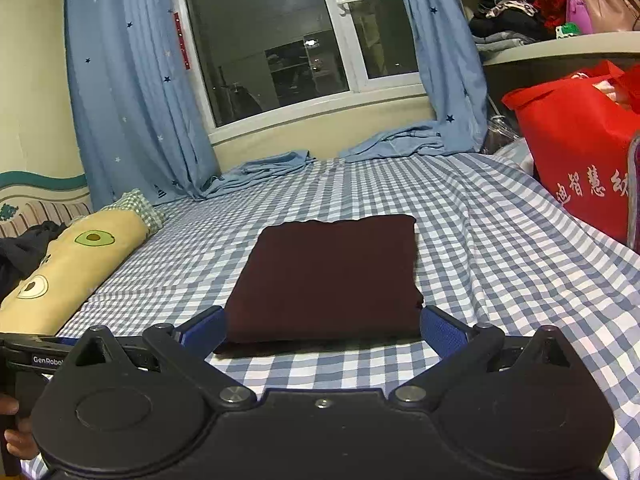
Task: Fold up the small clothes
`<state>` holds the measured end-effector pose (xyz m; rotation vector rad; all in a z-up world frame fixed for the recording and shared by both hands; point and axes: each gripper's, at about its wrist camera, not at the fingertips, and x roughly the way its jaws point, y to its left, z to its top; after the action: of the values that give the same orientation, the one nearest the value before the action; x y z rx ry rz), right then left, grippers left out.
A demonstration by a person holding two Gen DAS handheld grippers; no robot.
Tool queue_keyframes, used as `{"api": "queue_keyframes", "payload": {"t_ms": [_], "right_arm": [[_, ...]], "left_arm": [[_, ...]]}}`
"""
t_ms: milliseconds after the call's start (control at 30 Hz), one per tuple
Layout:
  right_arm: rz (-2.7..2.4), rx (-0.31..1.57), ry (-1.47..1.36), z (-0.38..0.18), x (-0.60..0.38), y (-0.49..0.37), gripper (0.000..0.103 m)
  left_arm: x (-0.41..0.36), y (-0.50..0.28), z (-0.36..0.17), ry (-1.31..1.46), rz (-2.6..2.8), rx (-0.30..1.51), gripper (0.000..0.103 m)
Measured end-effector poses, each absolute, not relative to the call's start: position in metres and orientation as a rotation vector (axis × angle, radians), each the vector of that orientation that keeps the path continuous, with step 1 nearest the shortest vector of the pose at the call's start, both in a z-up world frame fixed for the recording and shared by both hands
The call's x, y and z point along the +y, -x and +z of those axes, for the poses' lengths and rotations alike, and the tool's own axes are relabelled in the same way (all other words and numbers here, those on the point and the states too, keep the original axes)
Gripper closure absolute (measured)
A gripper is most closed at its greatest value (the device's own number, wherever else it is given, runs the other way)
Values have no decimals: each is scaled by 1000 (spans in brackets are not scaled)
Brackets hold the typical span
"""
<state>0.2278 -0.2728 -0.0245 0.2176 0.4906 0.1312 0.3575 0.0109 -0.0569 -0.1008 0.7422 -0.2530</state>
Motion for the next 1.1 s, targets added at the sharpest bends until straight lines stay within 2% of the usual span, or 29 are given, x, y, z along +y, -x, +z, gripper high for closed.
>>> {"api": "queue_keyframes", "payload": {"t_ms": [267,600,733,1100], "right_arm": [[262,550,-117,-25,-293,-294,1],[398,855,-474,-72,-363,-458,1],[408,947,-671,-104,-390,-494,1],[411,1008,-732,-144,-415,-542,3]], "left_arm": [[29,-416,-61,225,-309,769,1],[61,-548,-144,696,-440,988,1],[55,-566,-169,675,-414,1034,1],[47,-586,-195,857,-527,969,1]]}}
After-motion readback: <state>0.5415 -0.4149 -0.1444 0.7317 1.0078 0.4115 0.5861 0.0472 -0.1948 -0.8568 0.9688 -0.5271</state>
